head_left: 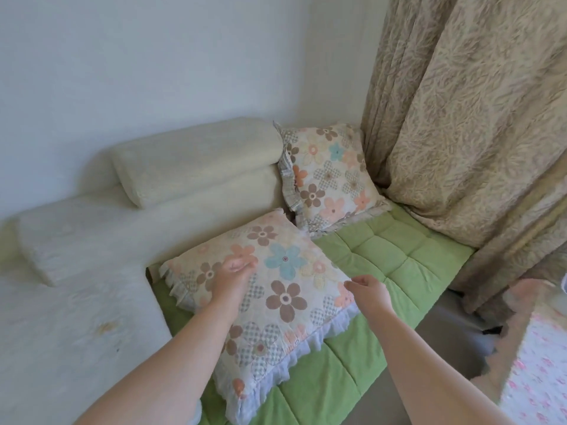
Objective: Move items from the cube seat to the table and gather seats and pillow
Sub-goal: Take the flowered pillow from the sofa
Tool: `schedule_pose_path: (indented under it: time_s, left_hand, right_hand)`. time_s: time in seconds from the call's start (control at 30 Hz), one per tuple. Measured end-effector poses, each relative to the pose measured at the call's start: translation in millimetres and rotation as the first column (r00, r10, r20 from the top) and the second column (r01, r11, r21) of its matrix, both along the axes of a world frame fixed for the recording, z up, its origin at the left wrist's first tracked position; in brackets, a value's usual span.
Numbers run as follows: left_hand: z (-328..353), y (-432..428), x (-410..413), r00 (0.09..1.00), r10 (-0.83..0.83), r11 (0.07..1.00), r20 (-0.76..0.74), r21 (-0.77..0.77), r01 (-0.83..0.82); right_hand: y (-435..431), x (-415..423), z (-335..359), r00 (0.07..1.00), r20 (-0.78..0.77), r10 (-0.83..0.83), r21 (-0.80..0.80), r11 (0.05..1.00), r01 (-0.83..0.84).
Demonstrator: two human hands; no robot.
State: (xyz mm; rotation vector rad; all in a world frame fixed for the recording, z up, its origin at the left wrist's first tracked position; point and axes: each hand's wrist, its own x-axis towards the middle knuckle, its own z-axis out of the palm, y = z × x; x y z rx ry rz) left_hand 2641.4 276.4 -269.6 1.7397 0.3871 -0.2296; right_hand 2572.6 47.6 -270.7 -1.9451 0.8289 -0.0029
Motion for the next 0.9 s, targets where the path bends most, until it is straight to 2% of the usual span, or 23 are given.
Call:
schedule_pose_path:
  time_s: [0.17,0.27,0.57,0.77,0.9]
  left_hand:
    - [-12.5,-43.1,16.8,0.979,0.193,0.981,-0.058,0.037,-0.191]
    - [-11.2,-64.6,24.4,0.958,0.274,0.961,-0.082,-0.004,-0.275]
    - [-38.3,-62.3,54.5,0.873,0.465,0.882,-0.147,-0.016,-0.472]
    - [-60.6,-48.3,102.0,0.861,0.467,0.877,-0.199,-0.021,-0.48]
    - [-74.7,-27.3,126.2,0.831,0.512,0.853,-0.216,0.016,-0.522]
  right_hand:
    - [-69.4,64.6,6.1,0.983,-0.034,0.18,-0.004,0.984,-0.18]
    - [-94.2,99.6,12.9,0.97,-0.031,0.242,-0.003,0.97,-0.242]
    - [-91.7,167.6,-19.9,0.875,-0.145,0.461,0.01,0.885,-0.465]
    - [-104.6,218.0,-34.0,0.855,-0.233,0.463,-0.058,0.871,-0.488]
    - [-98.2,259.2,-47.0,0.85,-0.236,0.47,-0.049,0.868,-0.494]
